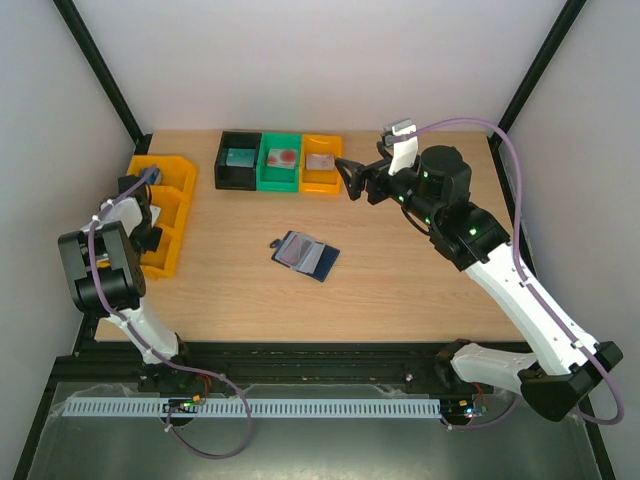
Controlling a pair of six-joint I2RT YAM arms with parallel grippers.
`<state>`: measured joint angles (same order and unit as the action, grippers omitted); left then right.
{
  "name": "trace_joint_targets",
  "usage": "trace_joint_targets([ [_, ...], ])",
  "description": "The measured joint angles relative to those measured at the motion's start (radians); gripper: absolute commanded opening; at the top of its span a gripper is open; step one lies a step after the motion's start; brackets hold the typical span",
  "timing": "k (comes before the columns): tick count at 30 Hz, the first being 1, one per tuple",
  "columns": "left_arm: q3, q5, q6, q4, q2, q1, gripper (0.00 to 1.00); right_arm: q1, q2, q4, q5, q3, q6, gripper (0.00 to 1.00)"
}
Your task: Take the credit cards out of the card holder
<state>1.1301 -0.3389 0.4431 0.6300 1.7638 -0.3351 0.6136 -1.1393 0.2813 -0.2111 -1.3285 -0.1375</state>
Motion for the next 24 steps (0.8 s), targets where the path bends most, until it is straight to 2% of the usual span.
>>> trace_joint_targets([
  [6,0.005,0.035,-0.015,-0.002,-0.002,0.01,0.14,0.0,0.006,0.002,0.0,0.0,0.001,0.99],
  [8,0.019,0.119,-0.006,0.035,-0.018,0.011,0.21,0.0,0.008,0.001,-0.002,0.0,-0.002,0.99],
  [12,0.082,0.402,0.016,0.139,-0.116,0.04,0.33,0.0,0.007,-0.023,-0.036,0.027,-0.033,0.99],
  [13,0.095,0.458,0.024,0.155,-0.145,0.058,0.4,0.0,0.003,-0.027,-0.045,0.039,-0.045,0.99],
  [17,0.11,0.712,0.05,0.187,-0.286,0.196,0.72,0.0,-0.045,-0.033,-0.03,0.094,-0.122,0.99],
  [21,0.064,0.903,0.023,0.165,-0.361,0.379,0.75,0.0,-0.126,-0.02,0.032,0.154,-0.216,0.96],
  [24,0.014,0.988,-0.066,0.102,-0.338,0.457,0.73,0.0,-0.208,0.005,0.051,0.187,-0.286,0.9],
])
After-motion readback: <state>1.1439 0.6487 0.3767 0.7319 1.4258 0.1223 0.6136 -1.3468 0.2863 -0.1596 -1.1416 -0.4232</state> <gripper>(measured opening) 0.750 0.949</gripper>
